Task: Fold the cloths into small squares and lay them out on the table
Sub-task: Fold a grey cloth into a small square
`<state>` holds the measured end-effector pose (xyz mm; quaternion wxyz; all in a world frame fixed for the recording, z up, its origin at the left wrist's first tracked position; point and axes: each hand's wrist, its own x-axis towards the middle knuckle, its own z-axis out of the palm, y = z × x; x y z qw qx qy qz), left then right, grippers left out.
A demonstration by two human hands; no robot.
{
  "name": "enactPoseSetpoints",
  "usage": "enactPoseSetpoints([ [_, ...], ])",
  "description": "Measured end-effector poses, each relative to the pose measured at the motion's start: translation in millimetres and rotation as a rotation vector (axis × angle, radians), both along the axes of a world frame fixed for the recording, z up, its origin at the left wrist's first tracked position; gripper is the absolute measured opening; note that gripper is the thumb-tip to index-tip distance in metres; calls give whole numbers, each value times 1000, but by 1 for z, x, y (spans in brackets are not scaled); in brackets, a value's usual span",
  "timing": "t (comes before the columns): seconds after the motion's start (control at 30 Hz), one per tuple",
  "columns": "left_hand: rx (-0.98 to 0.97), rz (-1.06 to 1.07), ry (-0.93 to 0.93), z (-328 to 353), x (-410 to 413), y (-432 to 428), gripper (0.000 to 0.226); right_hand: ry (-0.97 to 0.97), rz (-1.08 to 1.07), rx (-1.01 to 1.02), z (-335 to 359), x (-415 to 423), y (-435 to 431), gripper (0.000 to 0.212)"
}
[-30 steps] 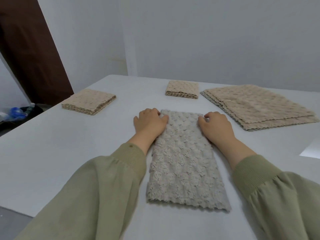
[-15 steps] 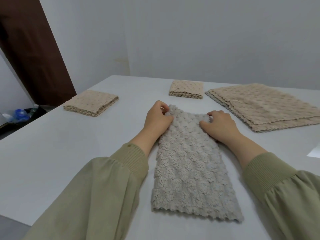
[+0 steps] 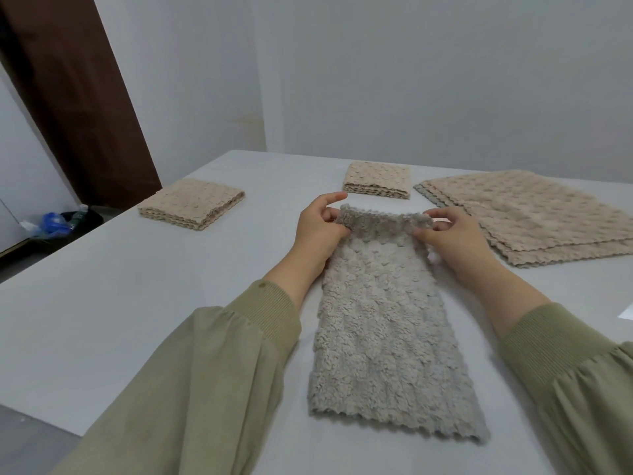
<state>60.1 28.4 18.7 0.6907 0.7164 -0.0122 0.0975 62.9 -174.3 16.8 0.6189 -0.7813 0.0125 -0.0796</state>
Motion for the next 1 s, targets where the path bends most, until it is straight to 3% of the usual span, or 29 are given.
enactPoseSetpoints([
  [0.23,-66,-107,59,0,-1,1,20,3,-15,-138,4,3,0,37],
  [0.4,307,113,-31,-2,1,2,10,-45,-1,-449,8,-1,2,9],
  [0.5,421,192,-78,1,1,3,4,-116,-83,-555,11,-1,1,12],
  [0.57,468,228,-103,3,0,0,5,-119,-117,-508,13,1,2,14],
  [0.67,340,239,-88,3,-2,-3,10,-87,-96,-216,14,0,6,17],
  [0.73,238,232,-151,5,-4,-4,16,-227,-140,-113,16,-4,9,25],
  [0.8,186,196,-259,12,-11,-7,26,-448,-189,-173,19,-10,13,36],
  [0.87,142,150,-297,16,-15,-10,28,-567,-190,-209,17,-15,16,35],
  [1.0,33,85,-53,10,-16,-8,15,-366,-210,-275,6,-19,14,16],
])
